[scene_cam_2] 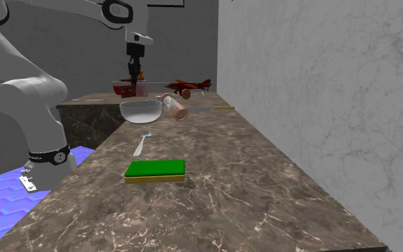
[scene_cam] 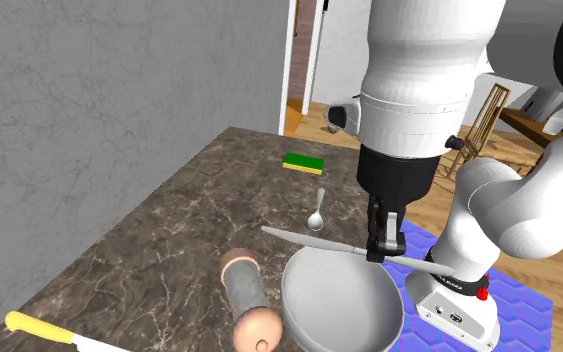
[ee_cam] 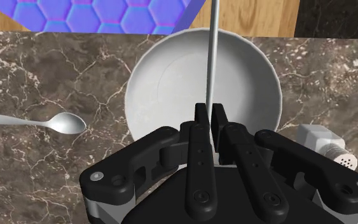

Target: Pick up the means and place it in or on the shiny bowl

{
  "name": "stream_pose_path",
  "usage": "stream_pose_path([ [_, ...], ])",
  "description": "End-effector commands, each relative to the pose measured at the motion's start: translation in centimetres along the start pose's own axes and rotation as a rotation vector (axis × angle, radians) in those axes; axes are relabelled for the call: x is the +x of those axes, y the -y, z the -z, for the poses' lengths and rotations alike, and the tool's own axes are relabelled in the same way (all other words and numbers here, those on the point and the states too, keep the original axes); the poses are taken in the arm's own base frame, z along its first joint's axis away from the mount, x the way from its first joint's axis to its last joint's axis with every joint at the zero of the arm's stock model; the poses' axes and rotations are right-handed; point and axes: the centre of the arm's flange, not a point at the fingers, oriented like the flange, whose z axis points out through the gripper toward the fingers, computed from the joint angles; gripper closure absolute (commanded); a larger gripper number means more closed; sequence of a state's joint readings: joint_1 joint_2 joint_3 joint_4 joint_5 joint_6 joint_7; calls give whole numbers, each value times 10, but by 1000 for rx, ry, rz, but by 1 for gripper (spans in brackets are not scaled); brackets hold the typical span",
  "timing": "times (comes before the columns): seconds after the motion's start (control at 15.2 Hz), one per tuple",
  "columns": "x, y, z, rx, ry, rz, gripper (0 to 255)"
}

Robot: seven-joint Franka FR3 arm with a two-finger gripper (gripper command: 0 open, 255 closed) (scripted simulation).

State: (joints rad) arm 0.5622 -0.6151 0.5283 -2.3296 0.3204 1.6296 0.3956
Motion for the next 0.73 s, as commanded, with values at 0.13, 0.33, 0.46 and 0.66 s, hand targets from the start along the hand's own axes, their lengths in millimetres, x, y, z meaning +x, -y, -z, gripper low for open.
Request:
stream_pose_path([
  [0.13, 2, 3, -22, 0, 0, -1, 255],
  [0.33, 5, 4, -38, 0, 0, -1, 255],
  [0.46, 6, 4, -48, 0, 0, -1, 255],
  [0.66, 8, 5, -64, 0, 0, -1, 255],
])
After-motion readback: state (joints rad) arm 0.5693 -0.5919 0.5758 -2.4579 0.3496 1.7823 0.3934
